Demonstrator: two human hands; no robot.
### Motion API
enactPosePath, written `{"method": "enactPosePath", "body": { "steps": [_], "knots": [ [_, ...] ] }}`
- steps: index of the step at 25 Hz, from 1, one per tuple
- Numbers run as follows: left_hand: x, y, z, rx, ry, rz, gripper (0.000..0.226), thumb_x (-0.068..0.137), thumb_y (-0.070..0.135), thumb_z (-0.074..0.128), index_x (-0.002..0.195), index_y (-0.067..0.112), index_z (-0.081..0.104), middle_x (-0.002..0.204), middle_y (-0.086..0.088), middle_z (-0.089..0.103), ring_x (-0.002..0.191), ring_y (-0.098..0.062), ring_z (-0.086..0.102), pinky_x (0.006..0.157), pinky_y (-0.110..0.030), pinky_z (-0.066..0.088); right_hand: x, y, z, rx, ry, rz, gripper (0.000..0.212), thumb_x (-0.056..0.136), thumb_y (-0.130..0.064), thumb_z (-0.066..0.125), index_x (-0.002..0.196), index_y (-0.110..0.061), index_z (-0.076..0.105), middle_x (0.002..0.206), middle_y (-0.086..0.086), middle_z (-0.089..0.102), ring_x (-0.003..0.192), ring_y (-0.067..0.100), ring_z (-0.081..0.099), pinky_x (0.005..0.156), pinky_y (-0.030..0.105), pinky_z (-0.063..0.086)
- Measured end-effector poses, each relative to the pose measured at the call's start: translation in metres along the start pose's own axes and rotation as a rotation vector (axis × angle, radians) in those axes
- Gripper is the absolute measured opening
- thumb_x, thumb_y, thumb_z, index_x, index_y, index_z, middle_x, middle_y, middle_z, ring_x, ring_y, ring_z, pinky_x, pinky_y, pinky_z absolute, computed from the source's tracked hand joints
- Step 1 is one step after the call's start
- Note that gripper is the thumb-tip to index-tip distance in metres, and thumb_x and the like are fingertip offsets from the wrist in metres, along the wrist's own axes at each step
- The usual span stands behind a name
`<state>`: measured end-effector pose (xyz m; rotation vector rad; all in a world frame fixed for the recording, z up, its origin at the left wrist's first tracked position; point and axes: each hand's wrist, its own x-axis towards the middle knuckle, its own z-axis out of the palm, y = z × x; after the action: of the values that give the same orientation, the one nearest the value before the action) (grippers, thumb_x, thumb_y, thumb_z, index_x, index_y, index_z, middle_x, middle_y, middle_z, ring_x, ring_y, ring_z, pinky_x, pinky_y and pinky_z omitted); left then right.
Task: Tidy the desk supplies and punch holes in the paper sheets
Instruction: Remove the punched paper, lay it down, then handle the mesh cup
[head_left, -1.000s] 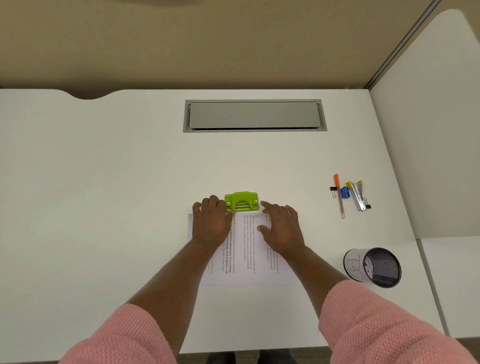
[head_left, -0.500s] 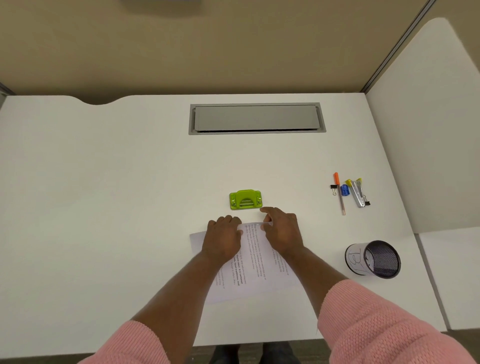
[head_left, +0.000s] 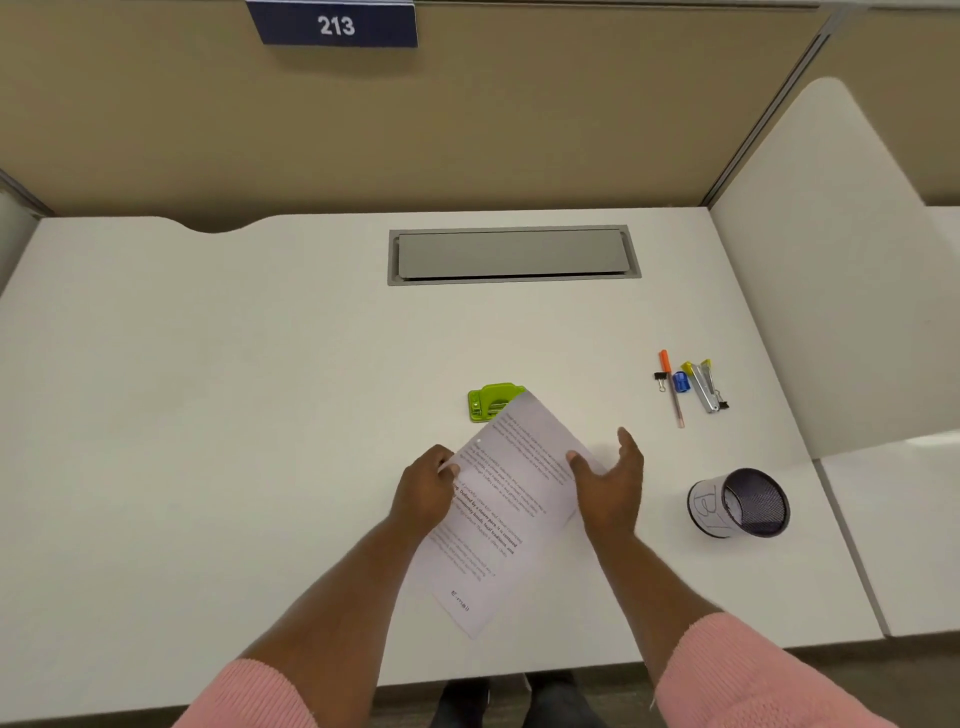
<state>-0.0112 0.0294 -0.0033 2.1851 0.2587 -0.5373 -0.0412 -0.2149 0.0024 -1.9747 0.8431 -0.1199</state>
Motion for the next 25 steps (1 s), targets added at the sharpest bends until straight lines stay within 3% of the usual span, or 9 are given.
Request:
{"method": "enactPosePath", "body": {
  "steps": [4, 7, 10, 14, 16, 22, 25],
  "knots": [
    [-0.014, -0.002, -0.01, -0.112, 0.035, -0.012, 0.013, 0.099, 0.014, 0.052, 0.088, 0.016, 0.058, 0.084, 0.003, 0.064, 0.08, -0.02, 0.059, 0.066, -0.03, 0.042, -0.029, 0.009, -0.007, 0.373, -0.103, 0.359, 0.071, 0.081, -0.011, 0.082, 0.143, -0.013, 0.046, 0.132, 0.009, 0.06, 0.119, 0.025, 0.06, 0.107, 0.046, 0.046],
    [-0.023, 0.002, -0.015, -0.241, 0.046, -0.028, 0.011, 0.1, 0.014, 0.052, 0.098, 0.009, 0.062, 0.094, -0.003, 0.069, 0.088, -0.023, 0.063, 0.074, -0.032, 0.048, -0.048, 0.007, -0.003, 0.525, -0.261, 0.45, 0.048, 0.084, -0.001, 0.075, 0.129, -0.009, 0.059, 0.116, 0.009, 0.072, 0.104, 0.03, 0.07, 0.094, 0.05, 0.057],
    [-0.036, 0.012, -0.022, -0.351, 0.035, -0.026, 0.013, 0.101, 0.013, 0.051, 0.104, 0.012, 0.064, 0.101, -0.003, 0.071, 0.094, -0.021, 0.067, 0.079, -0.031, 0.053, -0.057, -0.01, 0.001, 0.42, -0.25, 0.352, 0.024, 0.089, -0.002, 0.069, 0.11, -0.013, 0.07, 0.101, 0.002, 0.078, 0.094, 0.024, 0.074, 0.085, 0.041, 0.06],
    [-0.049, 0.026, -0.035, -0.464, 0.074, 0.024, 0.013, 0.101, 0.01, 0.051, 0.103, 0.013, 0.063, 0.102, -0.003, 0.072, 0.094, -0.02, 0.068, 0.081, -0.032, 0.055, -0.06, -0.047, -0.003, 0.42, -0.205, 0.153, 0.014, 0.09, -0.007, 0.069, 0.094, -0.021, 0.071, 0.095, -0.001, 0.078, 0.09, 0.021, 0.074, 0.08, 0.037, 0.061],
    [-0.055, 0.033, -0.041, -0.489, 0.102, 0.05, 0.012, 0.101, 0.011, 0.051, 0.102, 0.015, 0.063, 0.102, -0.002, 0.072, 0.094, -0.019, 0.068, 0.083, -0.033, 0.055, -0.062, -0.064, -0.007, 0.413, -0.193, 0.061, 0.012, 0.091, -0.01, 0.07, 0.092, -0.022, 0.07, 0.093, -0.002, 0.077, 0.088, 0.02, 0.074, 0.078, 0.036, 0.062],
    [-0.076, 0.042, -0.05, -0.497, 0.17, 0.134, 0.019, 0.1, 0.011, 0.051, 0.099, 0.027, 0.06, 0.094, 0.014, 0.071, 0.085, 0.004, 0.066, 0.072, -0.011, 0.051, -0.072, -0.085, -0.024, 0.38, -0.153, -0.14, 0.015, 0.092, -0.015, 0.067, 0.097, -0.029, 0.067, 0.093, -0.01, 0.075, 0.085, 0.008, 0.071, 0.069, 0.019, 0.057],
    [-0.087, 0.04, -0.049, -0.49, 0.18, 0.147, 0.025, 0.099, 0.009, 0.051, 0.1, 0.032, 0.06, 0.094, 0.019, 0.072, 0.089, 0.005, 0.066, 0.072, -0.007, 0.049, -0.077, -0.079, -0.032, 0.393, -0.166, -0.186, 0.018, 0.092, -0.014, 0.067, 0.101, -0.029, 0.068, 0.095, -0.008, 0.075, 0.087, 0.01, 0.071, 0.072, 0.021, 0.058]
  ]
}}
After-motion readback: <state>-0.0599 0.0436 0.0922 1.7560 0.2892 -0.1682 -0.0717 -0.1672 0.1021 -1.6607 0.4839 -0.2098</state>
